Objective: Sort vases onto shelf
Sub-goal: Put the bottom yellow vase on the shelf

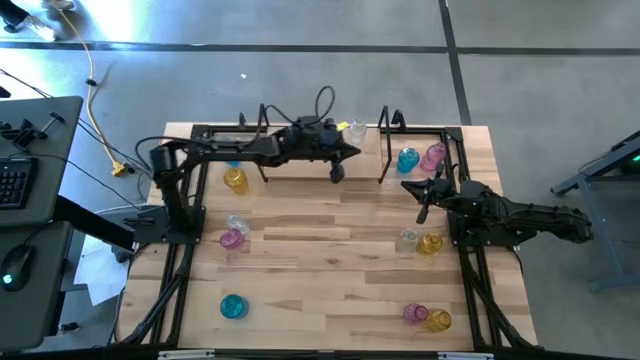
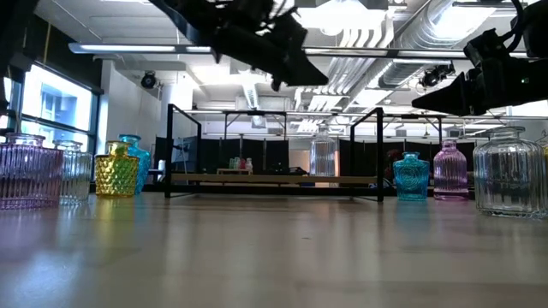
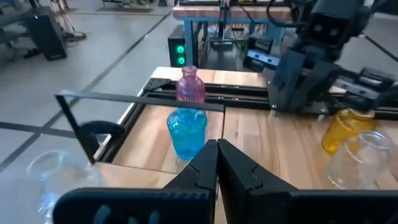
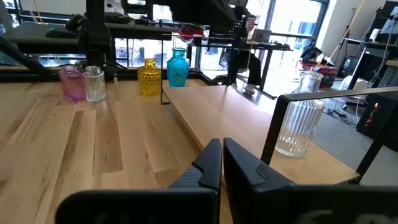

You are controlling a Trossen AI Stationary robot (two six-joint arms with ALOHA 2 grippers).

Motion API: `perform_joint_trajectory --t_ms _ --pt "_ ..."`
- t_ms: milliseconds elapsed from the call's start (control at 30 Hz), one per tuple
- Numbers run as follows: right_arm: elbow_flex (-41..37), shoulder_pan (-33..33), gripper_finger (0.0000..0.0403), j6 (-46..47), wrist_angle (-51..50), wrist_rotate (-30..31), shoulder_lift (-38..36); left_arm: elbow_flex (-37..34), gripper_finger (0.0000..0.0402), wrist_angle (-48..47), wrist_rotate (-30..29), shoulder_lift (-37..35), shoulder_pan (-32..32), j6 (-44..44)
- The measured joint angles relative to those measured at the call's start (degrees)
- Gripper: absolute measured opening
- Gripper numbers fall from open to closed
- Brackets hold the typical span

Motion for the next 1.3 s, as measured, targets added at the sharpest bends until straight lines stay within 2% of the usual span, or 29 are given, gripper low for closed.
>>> perform_joint_trajectory --t_ms 367,533,933,1067,1300 --pt "0.0 0.0 0.0000 0.0 0.0 0.0 0.0 -18.1 0.0000 11.7 -0.1 -12.4 -1.5 -3.2" --pt "0.0 0.0 0.0000 0.0 0.0 0.0 0.0 -22.3 0.0000 11.8 0.4 -14.6 -4.4 -4.8" --pt "0.0 0.0 0.0000 0.0 0.0 0.0 0.0 -30.0 0.0000 14.5 -1.1 -20.5 -14.6 0.6" --pt "0.0 0.0 0.0000 0.0 0.0 0.0 0.0 -33.8 0.0000 16.7 -3.4 -23.2 -15.3 0.0" --pt "0.0 0.0 0.0000 0.0 0.0 0.0 0.0 -42.3 0.0000 25.4 -3.6 -27.7 -14.0 -0.3"
